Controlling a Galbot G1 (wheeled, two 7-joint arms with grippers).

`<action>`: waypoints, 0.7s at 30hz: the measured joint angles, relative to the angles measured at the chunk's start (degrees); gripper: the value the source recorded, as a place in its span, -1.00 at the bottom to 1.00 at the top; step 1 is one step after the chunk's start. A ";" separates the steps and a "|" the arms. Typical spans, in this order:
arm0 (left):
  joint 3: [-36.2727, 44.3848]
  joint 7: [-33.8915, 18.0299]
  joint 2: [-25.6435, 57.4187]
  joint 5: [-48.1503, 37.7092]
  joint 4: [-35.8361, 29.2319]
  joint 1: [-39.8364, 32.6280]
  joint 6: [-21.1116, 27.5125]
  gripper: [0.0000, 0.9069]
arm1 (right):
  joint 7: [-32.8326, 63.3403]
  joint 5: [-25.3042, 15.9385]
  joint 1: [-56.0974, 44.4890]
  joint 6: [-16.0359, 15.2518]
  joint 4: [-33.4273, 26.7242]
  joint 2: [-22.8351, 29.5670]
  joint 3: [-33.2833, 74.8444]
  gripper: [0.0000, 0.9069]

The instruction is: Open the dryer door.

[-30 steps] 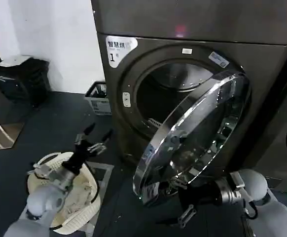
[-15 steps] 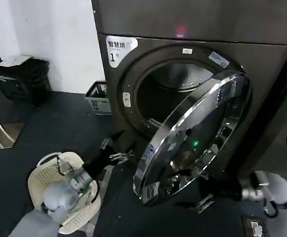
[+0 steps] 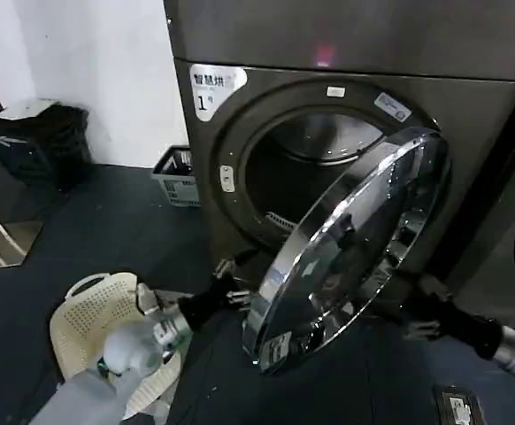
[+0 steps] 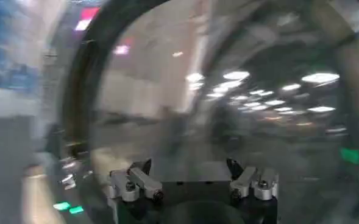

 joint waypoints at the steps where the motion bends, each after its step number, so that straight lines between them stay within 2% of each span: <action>1: 0.76 0.01 0.21 -0.09 0.18 -0.49 0.03 1.00 | 1.53 -0.38 -0.57 -0.52 0.69 0.69 0.99 1.00; 5: 4.68 0.14 0.78 -1.90 0.28 -2.50 0.43 1.00 | 9.38 -2.67 -2.98 -1.81 3.40 3.88 5.28 1.00; 10: 9.70 0.15 0.75 -3.45 -0.29 -5.70 0.93 1.00 | 21.30 -3.69 -5.80 -4.90 6.05 7.55 10.78 1.00; 16: 14.84 -0.58 0.18 -3.98 -1.31 -9.44 1.32 1.00 | 30.64 -4.36 -8.07 -5.19 6.73 9.99 17.94 1.00; 21: 19.99 -0.82 -0.78 -3.80 -0.89 -13.04 1.23 1.00 | 32.15 -4.43 -10.09 -9.82 7.61 10.12 23.84 1.00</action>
